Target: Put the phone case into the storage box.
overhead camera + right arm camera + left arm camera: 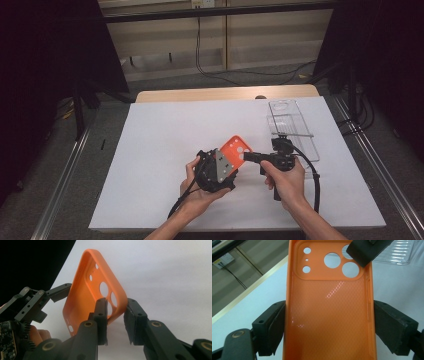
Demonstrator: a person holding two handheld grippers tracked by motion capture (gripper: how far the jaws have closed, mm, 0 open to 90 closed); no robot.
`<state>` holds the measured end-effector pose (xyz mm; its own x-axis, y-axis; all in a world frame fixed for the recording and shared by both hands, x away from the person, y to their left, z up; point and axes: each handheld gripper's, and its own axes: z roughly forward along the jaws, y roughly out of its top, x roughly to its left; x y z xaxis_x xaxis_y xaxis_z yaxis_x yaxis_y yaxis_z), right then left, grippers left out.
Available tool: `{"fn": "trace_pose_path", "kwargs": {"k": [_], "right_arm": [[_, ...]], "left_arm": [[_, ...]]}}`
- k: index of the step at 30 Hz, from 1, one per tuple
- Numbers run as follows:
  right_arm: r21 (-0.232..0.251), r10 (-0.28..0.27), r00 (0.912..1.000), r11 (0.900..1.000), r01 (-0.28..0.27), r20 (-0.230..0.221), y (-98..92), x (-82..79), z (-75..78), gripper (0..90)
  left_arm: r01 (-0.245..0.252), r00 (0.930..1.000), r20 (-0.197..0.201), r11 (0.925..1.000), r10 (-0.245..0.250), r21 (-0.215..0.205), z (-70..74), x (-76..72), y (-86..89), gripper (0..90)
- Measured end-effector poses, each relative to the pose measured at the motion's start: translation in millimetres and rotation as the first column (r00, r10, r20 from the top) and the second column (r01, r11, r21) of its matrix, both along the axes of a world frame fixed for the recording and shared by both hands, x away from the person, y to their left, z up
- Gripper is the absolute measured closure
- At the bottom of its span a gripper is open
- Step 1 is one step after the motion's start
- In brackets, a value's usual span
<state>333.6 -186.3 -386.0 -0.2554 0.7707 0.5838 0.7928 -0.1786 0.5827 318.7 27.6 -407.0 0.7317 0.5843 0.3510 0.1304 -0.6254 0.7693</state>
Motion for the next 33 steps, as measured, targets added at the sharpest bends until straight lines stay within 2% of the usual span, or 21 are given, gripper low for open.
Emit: {"fn": "trace_pose_path", "kwargs": {"k": [7, 10, 14, 18, 22, 29, 33], "right_arm": [[0.016, -0.003, 1.0000, 1.000, 0.003, 0.007, 1.6, -0.1, -2.1, 72.0], [0.030, 0.008, 0.9999, 1.000, -0.008, -0.012, 1.7, 0.0, -5.1, 69.5], [0.019, 0.002, 1.0000, 1.000, -0.002, 0.002, 2.7, -2.0, -6.8, 71.9], [0.056, -0.019, 0.9998, 0.998, 0.018, 0.008, -0.3, -2.1, -6.3, 73.7], [0.056, -0.021, 0.9997, 0.998, 0.020, 0.009, 0.4, -3.2, -5.8, 76.0], [0.085, -0.023, 0.9997, 0.996, 0.023, -0.004, -1.0, -2.4, -6.3, 78.3], [0.092, -0.032, 0.9995, 0.995, 0.032, 0.001, -0.8, -3.1, -6.2, 79.6]], "left_arm": [[0.006, 1.0000, 0.001, 1.0000, -0.006, -0.004, 1.5, -0.2, 1.3, 16.4], [0.012, 0.9999, 0.004, 0.9999, -0.012, -0.001, 1.7, -1.5, -0.6, 16.4], [0.014, 0.9999, 0.007, 0.9999, -0.014, 0.001, 1.1, -2.1, -1.4, 16.4], [0.010, 0.9999, 0.009, 0.9999, -0.010, -0.012, 1.4, -2.1, -1.5, 16.4], [0.007, 1.0000, 0.006, 1.0000, -0.007, -0.007, -0.4, -1.6, -1.9, 16.4], [-0.006, 0.9998, 0.019, 1.0000, 0.006, -0.004, -1.8, -2.1, -3.1, 16.3], [-0.015, 0.9999, 0.005, 0.9998, 0.015, -0.012, -2.7, -1.3, -3.9, 16.3]]}}
